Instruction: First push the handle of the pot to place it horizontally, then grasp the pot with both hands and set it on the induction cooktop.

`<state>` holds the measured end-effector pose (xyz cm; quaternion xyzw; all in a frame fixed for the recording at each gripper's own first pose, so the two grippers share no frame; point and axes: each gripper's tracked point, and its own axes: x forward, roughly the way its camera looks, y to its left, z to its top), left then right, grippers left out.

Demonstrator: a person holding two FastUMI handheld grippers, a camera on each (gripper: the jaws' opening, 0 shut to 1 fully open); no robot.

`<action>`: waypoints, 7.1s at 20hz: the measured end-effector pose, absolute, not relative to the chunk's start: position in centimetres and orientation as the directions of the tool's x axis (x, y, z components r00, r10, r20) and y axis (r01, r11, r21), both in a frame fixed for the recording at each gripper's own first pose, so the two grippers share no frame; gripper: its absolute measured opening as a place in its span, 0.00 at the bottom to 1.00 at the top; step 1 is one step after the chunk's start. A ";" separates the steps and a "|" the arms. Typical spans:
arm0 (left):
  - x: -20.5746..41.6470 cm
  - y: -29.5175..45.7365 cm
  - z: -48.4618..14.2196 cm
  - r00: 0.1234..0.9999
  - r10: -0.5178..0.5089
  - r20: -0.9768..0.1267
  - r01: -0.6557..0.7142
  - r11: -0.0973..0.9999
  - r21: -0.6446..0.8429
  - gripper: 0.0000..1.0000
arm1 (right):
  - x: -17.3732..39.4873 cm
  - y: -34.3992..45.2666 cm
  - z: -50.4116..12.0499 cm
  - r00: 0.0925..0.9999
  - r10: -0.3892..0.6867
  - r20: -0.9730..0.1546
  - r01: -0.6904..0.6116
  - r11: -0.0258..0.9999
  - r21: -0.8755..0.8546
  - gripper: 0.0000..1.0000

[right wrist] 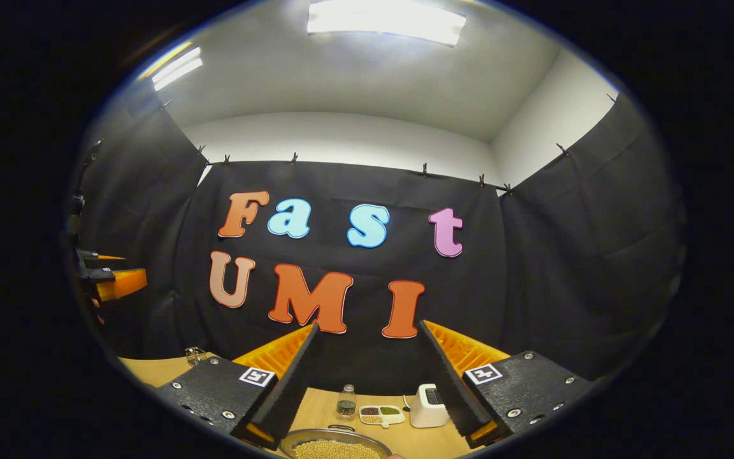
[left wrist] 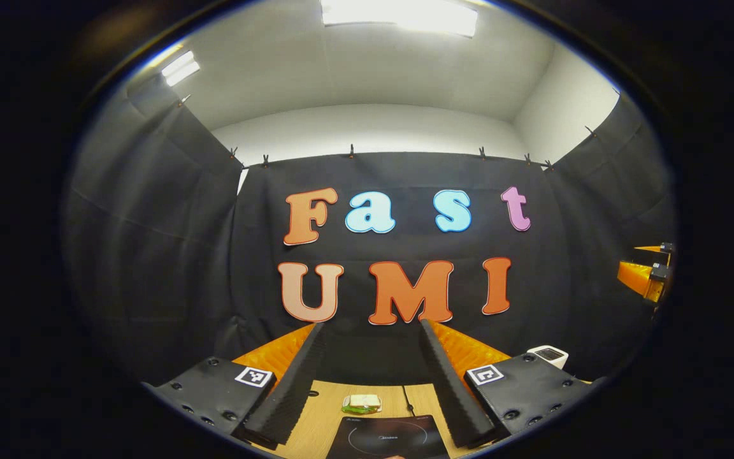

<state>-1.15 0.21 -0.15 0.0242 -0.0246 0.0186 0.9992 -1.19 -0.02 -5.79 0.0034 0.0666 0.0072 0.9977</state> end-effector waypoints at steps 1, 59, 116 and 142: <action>-1.1 0.2 -0.2 0.998 0.036 0.050 -0.038 0.998 0.044 0.98 | -1.3 0.2 -6.3 0.989 0.024 -0.147 -0.022 1.000 0.014 0.96; -0.6 5.2 -10.4 0.982 0.175 -0.067 -0.164 0.976 0.140 0.95 | -23.5 15.5 -47.3 0.022 0.449 -0.893 -0.011 0.894 0.449 0.00; 2.7 1.5 -14.7 0.981 0.148 -0.126 -0.123 0.975 0.184 0.99 | -15.0 -4.5 -57.7 0.045 0.081 -0.996 0.361 0.928 0.092 0.02; 7.4 0.8 -19.0 0.967 0.131 -0.218 -0.083 0.973 0.215 0.99 | -3.9 -9.0 -62.0 0.123 0.002 -0.992 0.410 0.911 0.053 0.01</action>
